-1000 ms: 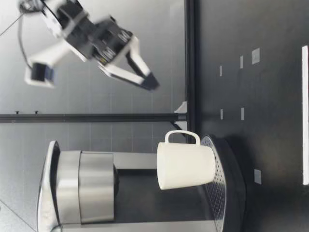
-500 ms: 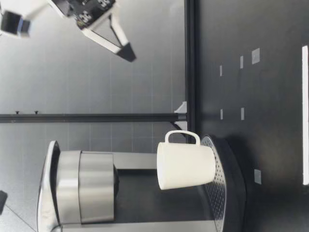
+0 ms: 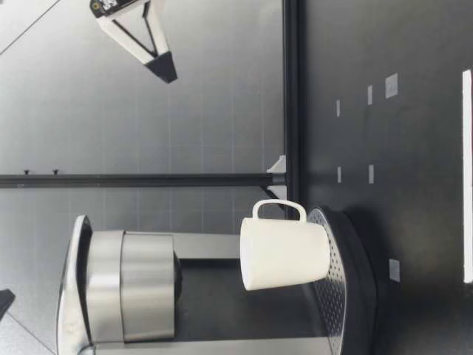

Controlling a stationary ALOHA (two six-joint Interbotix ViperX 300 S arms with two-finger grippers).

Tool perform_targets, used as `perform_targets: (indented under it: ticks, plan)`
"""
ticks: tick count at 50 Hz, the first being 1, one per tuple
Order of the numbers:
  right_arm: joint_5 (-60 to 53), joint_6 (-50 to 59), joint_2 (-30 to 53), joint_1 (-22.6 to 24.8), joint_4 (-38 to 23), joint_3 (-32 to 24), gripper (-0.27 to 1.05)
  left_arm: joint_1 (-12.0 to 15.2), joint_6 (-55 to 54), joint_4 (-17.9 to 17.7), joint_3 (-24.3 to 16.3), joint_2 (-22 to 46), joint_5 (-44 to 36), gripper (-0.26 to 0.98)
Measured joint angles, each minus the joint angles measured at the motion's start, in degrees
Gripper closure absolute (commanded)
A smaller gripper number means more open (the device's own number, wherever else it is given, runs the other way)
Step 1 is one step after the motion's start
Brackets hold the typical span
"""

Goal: Place the coffee capsule inside the capsule container, then place the cup onto the center of the cup tray.

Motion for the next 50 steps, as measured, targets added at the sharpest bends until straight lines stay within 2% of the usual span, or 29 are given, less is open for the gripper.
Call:
perform_targets:
  ticks: [8,14,18,36,50]
  plan:
    - [-0.18,0.97,-0.09,0.18,0.0,0.0,0.39,2.55,4.66,-3.96,-2.64,2.64,3.87,0.6]
    - [-0.26,0.97,-0.09,0.18,0.0,0.0,0.39,5.01,8.35,-8.35,-3.87,4.22,4.04,0.6]
    - [-0.35,0.97,-0.09,0.18,0.0,0.0,0.39,6.33,9.67,-10.02,-4.04,4.83,3.52,0.6]
    - [-0.53,0.97,0.35,0.26,-0.09,0.09,0.39,8.0,9.84,-10.72,-2.81,5.36,-0.09,0.6]
    - [-0.7,0.88,0.44,0.26,-0.26,0.09,0.39,8.0,9.49,-11.43,-1.76,5.62,-0.7,0.6]
